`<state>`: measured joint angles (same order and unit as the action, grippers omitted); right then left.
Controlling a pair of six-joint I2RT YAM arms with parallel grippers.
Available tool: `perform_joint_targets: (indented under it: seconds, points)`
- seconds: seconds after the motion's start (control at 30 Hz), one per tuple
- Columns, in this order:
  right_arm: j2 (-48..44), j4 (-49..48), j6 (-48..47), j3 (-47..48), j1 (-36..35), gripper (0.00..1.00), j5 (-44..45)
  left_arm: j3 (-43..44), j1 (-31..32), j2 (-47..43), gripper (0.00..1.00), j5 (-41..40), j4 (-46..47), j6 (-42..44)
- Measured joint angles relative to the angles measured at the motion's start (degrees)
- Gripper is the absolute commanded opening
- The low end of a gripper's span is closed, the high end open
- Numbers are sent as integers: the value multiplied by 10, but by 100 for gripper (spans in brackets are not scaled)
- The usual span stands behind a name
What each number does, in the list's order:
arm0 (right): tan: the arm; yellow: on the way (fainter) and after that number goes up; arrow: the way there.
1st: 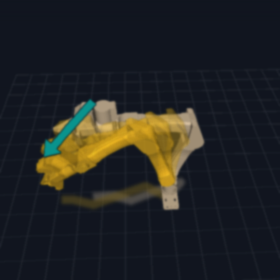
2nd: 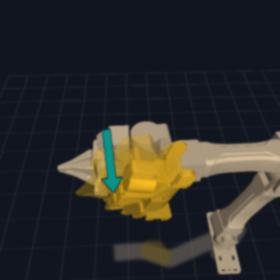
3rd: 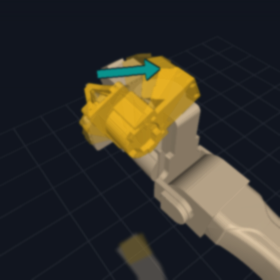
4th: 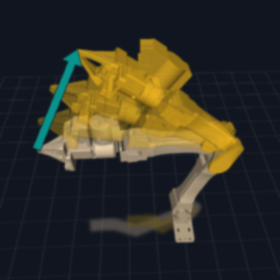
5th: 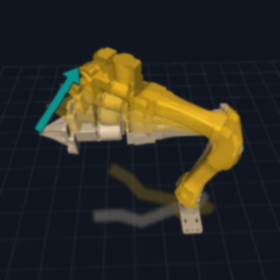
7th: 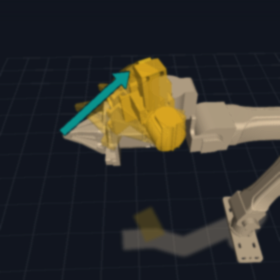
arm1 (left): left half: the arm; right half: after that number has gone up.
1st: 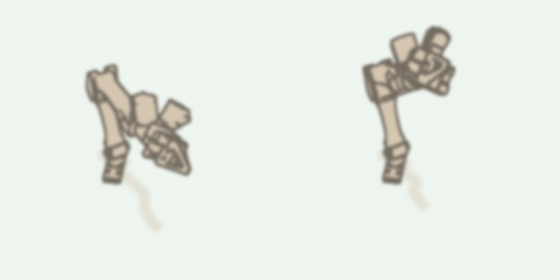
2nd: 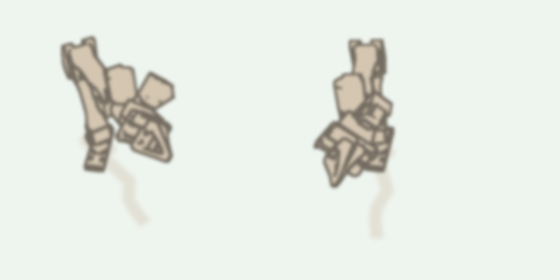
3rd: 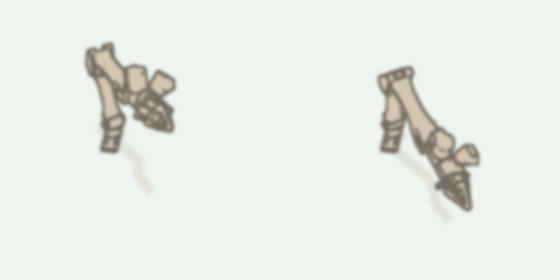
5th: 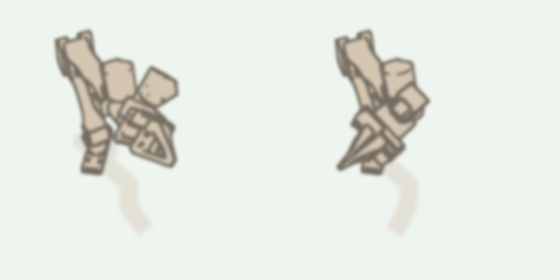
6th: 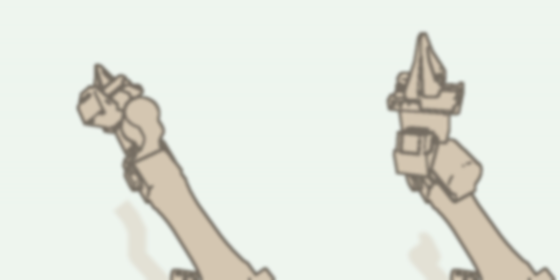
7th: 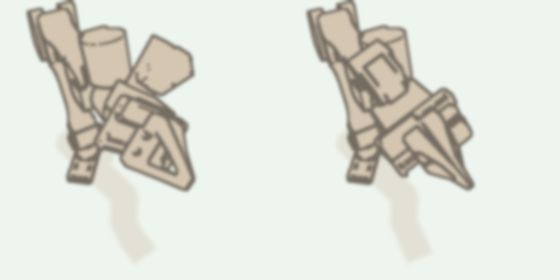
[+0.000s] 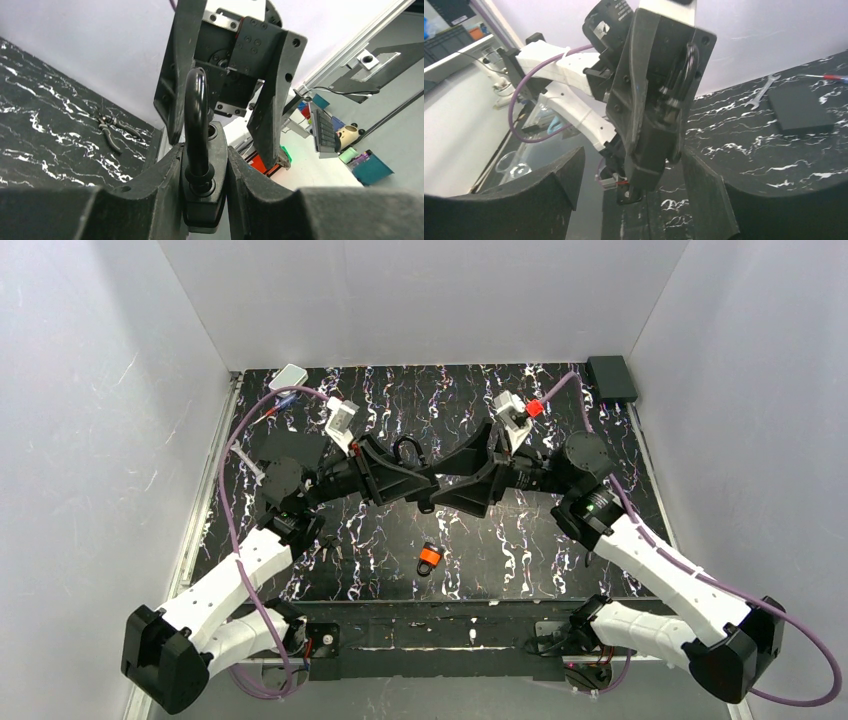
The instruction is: Unlock with the key
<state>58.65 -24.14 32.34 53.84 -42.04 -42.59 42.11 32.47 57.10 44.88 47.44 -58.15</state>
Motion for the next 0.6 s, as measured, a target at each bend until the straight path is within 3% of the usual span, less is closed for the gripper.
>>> perform_joint_targets:
  seconds: [0.13,0.43,0.6]
  points:
    - [9,10,-16,1,0,72,8,-5,0,7,0,2,-16,1]
    - [54,50,-28,5,0,75,2,-10,0,4,0,-5,-21,7]
    - [55,66,-25,5,0,67,3,-12,0,4,0,-9,-25,10]
